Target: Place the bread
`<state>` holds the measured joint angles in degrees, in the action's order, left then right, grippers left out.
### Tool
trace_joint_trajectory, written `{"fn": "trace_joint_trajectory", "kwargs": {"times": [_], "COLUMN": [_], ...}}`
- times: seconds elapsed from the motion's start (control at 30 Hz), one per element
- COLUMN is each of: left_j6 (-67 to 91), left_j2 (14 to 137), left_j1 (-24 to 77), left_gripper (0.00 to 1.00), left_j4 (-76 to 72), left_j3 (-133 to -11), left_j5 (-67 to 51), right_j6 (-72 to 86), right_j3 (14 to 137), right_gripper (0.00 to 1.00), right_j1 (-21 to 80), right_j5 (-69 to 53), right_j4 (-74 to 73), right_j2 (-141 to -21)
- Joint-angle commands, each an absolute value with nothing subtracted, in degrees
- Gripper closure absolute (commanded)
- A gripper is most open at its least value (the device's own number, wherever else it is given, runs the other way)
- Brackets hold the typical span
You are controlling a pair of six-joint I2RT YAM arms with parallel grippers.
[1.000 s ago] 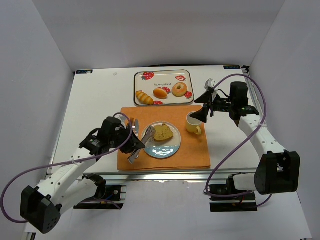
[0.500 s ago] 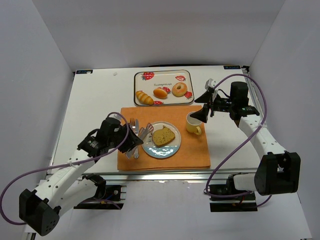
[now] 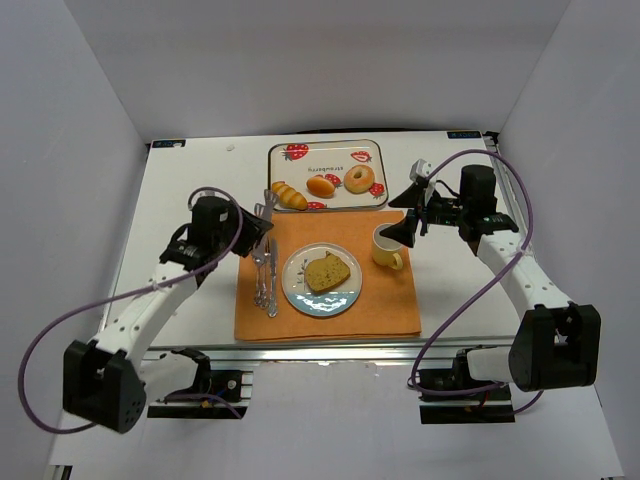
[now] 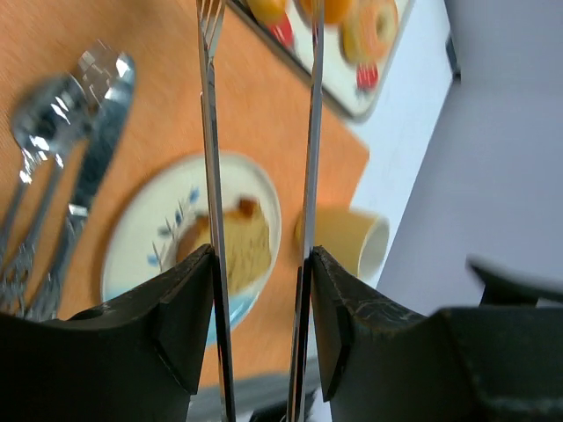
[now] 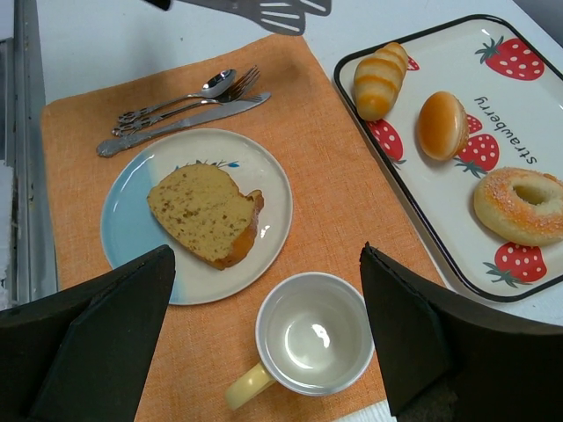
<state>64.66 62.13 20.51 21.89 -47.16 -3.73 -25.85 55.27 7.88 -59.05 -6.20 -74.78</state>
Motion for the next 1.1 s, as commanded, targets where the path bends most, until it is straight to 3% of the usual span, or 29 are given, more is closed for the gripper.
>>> {"fn": "trace_joint_trajectory", "kwargs": {"times": [0.0,0.33,1.07], "left_j6": [70.13,67.41,65.13], "left_j2": [67.4,79.53,87.54], "left_j1": [16.53,13.18,12.57], "left_gripper": [0.44,0.44,0.43], "left_j4": [15.47,14.76,15.38], "left_j3": [-50.18,-59.23,-60.55], "left_j5": [-6.32,-10.89,-17.05], "right_j6": [-25.31,-23.55,-23.38], "right_j3": [54.41,51.86,52.03], "right_gripper": [0.11,0.11,0.11], "right_j1": [7.65,7.65,7.65], "right_j5": [-61.08,-60.73,-60.56], "right_j4": [-4.57,-1.84,-1.23], "right_j2": [-72.95,-71.54,-72.25]}}
